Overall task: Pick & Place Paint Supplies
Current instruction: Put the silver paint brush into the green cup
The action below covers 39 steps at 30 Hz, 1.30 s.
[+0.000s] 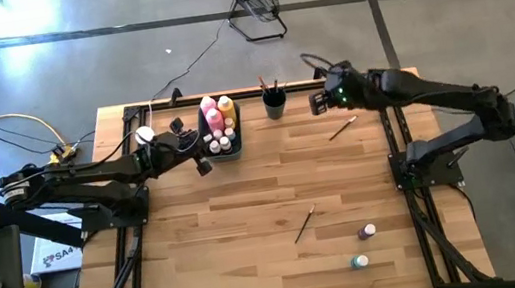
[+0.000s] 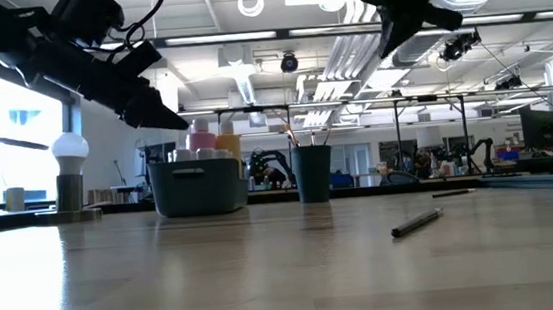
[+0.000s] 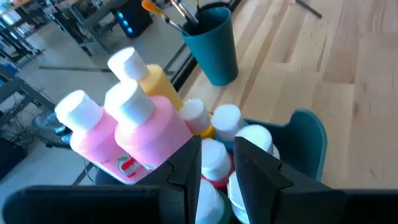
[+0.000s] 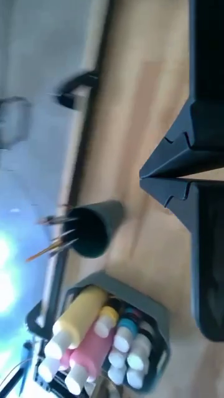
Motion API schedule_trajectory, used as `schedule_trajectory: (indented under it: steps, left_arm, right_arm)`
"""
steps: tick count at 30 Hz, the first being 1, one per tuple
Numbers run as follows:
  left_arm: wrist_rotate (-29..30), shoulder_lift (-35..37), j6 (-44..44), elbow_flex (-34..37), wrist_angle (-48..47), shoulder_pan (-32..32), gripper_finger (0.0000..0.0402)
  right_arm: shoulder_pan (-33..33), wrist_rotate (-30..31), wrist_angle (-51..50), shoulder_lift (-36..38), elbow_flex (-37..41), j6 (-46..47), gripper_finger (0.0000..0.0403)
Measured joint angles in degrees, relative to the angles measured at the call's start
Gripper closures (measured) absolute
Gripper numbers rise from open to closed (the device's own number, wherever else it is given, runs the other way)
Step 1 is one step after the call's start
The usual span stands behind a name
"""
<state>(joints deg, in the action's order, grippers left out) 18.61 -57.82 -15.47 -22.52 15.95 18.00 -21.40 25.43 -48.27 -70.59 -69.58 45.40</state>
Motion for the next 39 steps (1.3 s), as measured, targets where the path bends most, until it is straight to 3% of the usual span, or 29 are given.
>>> schedule_trajectory:
  steps: [4,7,13,19,39]
  left_arm:
    - [-0.01,0.0,2.71,0.0,-0.78,0.0,0.0311]
    - [0.0,0.0,2.64,0.0,-0.73,0.0,0.0311]
    - [0.0,0.0,2.65,0.0,-0.69,0.0,0.0311]
    - [-0.04,0.0,4.68,0.0,-1.93,0.0,0.0311]
    - [-0.12,-0.02,5.31,0.0,-4.2,0.0,0.0311]
  right_arm:
    - [-6.63,-11.73,-4.1,-0.03,-0.13,6.57,0.0401]
    - [-11.18,-16.24,-8.32,-0.85,-0.15,8.73,0.0401]
    - [-19.08,-14.19,-19.37,-3.63,-0.16,8.42,0.0401]
    - [-23.16,-17.0,-19.3,-8.72,-0.17,3.16,0.0401]
    - [-24.51,-19.89,-19.1,-24.13,-0.15,-8.19,0.0401]
